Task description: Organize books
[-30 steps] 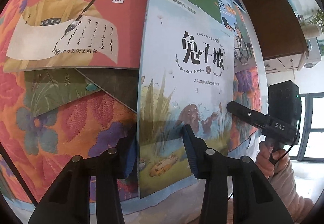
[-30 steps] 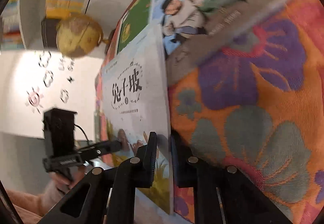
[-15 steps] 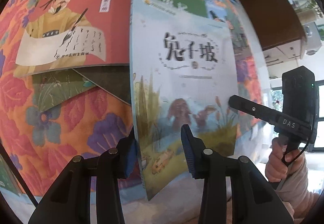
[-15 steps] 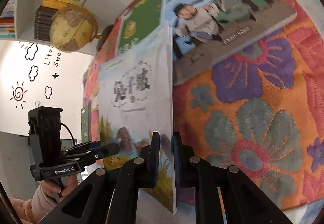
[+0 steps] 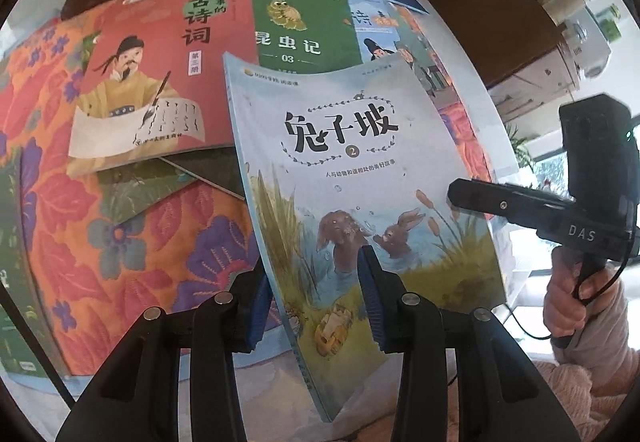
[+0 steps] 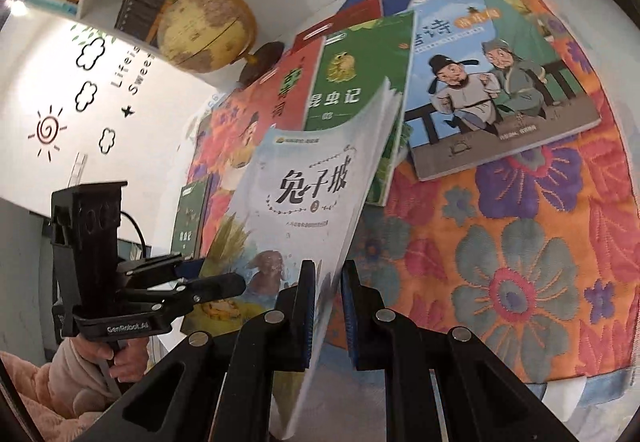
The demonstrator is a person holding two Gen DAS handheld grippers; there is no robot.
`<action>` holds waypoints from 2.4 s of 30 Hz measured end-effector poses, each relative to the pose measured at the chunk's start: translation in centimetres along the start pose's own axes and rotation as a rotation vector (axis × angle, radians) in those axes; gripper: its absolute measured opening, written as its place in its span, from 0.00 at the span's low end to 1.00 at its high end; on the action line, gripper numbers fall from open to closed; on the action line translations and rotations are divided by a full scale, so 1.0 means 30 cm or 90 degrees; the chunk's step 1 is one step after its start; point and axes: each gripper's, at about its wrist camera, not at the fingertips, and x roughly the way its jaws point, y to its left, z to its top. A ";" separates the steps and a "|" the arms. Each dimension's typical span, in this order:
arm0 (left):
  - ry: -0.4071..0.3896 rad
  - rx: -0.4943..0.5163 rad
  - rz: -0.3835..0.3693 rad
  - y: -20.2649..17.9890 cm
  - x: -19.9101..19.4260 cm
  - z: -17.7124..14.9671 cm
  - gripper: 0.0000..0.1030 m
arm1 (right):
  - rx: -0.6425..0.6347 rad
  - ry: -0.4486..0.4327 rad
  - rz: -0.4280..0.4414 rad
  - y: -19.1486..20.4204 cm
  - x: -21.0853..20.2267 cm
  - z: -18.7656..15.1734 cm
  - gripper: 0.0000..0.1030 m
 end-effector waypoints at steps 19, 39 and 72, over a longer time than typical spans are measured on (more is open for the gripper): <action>0.030 0.029 0.077 0.019 0.023 -0.090 0.35 | -0.021 0.036 -0.017 0.004 0.066 -0.085 0.13; 0.102 -0.097 0.040 0.155 0.142 -0.122 0.35 | 0.135 0.083 0.118 -0.219 0.237 -0.123 0.15; 0.015 -0.055 0.120 0.294 -0.273 -0.170 0.34 | -0.177 -0.017 0.026 0.483 0.133 -0.020 0.10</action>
